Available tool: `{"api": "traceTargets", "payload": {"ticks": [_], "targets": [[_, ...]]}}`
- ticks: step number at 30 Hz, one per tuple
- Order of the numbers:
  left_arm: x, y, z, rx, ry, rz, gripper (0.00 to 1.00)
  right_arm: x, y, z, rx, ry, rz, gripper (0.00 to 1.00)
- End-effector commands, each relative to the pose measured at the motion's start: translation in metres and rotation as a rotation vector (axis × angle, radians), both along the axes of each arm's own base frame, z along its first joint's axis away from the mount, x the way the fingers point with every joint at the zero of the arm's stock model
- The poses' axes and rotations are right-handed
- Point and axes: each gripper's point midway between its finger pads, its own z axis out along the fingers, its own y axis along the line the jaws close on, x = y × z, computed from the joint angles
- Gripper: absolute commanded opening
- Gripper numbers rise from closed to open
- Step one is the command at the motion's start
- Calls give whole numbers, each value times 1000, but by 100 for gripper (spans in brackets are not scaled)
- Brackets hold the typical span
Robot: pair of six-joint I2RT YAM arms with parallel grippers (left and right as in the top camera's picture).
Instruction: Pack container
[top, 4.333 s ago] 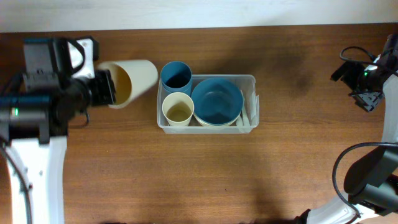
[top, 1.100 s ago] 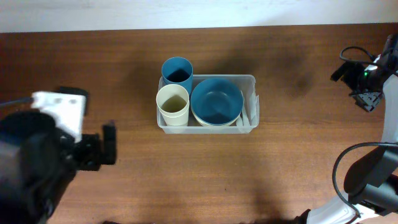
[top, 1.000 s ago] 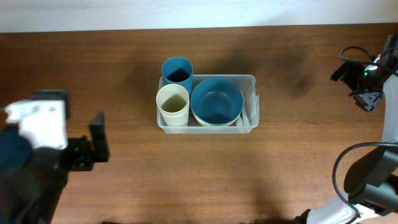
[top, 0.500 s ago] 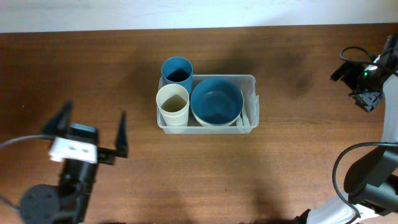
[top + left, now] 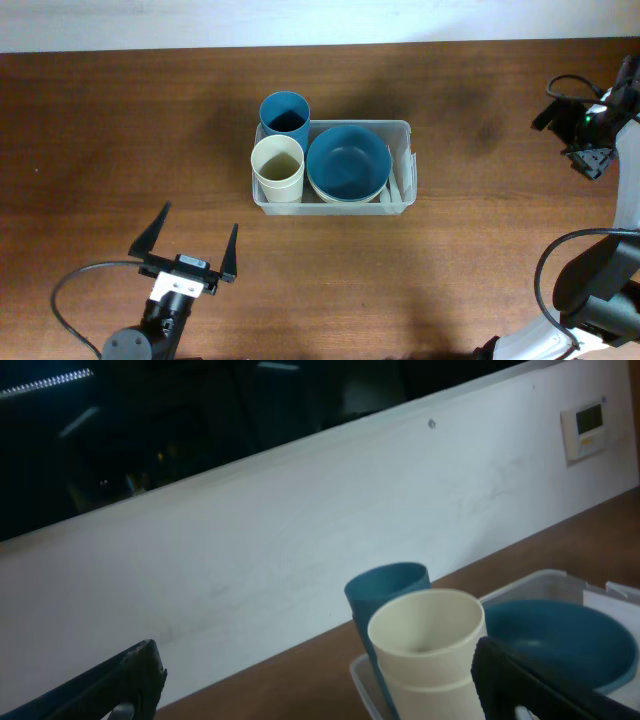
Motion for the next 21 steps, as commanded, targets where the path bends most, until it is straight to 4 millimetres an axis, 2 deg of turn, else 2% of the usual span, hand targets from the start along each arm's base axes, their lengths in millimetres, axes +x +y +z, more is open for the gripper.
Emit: {"api": "traceTargets", "payload": {"ticks": [1, 10, 21], "targets": [[-3, -3, -13, 24, -20, -14, 100, -1, -4, 0, -9, 3, -7, 99], [3, -2, -52, 25, 31, -13, 100, -1, -4, 0, -9, 2, -7, 99], [9, 0, -105, 15, 220, -6, 100, -1, -4, 0, -9, 3, -7, 99]]}}
